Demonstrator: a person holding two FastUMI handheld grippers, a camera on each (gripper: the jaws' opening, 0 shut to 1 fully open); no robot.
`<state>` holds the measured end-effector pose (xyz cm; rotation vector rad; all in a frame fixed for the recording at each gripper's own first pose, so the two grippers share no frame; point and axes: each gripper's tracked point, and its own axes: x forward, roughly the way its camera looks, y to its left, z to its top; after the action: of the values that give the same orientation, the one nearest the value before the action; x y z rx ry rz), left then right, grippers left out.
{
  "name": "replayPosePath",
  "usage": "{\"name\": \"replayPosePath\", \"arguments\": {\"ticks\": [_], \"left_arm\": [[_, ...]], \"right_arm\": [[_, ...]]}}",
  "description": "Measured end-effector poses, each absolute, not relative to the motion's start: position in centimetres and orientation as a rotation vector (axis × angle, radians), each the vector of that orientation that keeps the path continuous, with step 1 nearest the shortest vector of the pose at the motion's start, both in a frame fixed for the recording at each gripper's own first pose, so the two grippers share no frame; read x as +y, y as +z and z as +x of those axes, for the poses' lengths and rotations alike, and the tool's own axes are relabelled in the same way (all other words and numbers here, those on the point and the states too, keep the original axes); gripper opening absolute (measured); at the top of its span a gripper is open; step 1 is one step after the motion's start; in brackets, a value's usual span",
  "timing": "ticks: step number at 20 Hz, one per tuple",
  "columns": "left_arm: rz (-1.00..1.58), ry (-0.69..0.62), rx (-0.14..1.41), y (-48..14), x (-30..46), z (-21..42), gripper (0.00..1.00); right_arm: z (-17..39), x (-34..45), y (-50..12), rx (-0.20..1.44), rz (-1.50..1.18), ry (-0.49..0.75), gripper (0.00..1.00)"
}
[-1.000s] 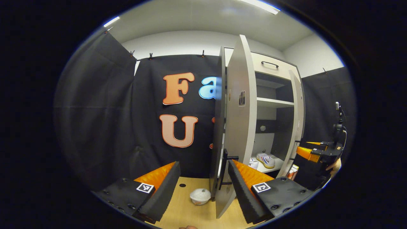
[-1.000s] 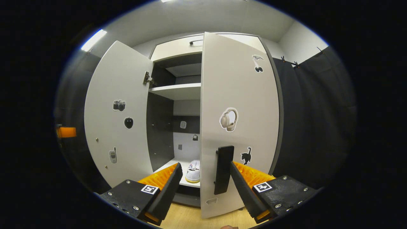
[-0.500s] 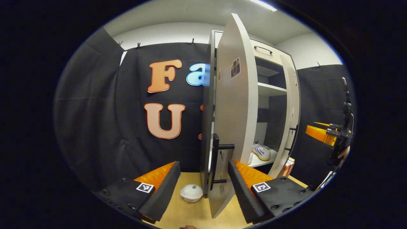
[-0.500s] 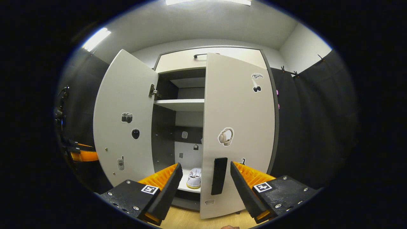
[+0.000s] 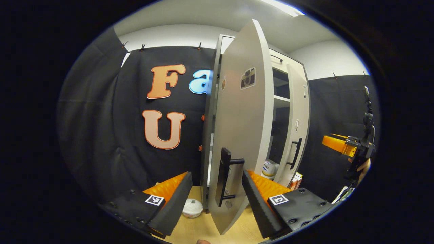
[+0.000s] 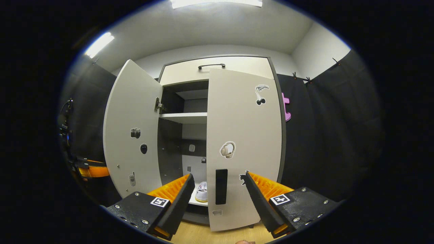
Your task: Grab one shoe with the right hand and put it into the shoe cabinet, grab the other shoe with the left hand and put it into the shoe cabinet; then close the right door with the right hand and the left door with the left hand.
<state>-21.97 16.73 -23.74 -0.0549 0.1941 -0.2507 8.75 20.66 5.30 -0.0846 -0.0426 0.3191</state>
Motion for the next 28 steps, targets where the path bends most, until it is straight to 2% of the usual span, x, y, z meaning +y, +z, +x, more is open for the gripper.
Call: {"name": "replayPosePath", "arguments": {"ticks": [4, 16, 22, 28], "left_arm": [[-0.075, -0.296, 0.204, -24.0, 13.7, -21.4, 0.96], [-0.028, -0.321, 0.176, -24.5, 5.8, -18.6, 0.95], [-0.024, -0.332, 0.179, -25.4, 0.4, -14.0, 0.97], [0.023, -0.281, 0.169, -25.9, -3.5, -10.3, 0.96]], "right_arm": [[8.0, 18.7, 5.8, -0.052, -0.081, 0.304, 0.93], [7.3, 10.6, 6.4, -0.067, -0.087, 0.205, 0.93], [8.8, 7.4, 6.5, -0.066, -0.076, 0.152, 0.93], [9.7, 4.6, 5.8, -0.048, -0.073, 0.124, 0.93]]}}
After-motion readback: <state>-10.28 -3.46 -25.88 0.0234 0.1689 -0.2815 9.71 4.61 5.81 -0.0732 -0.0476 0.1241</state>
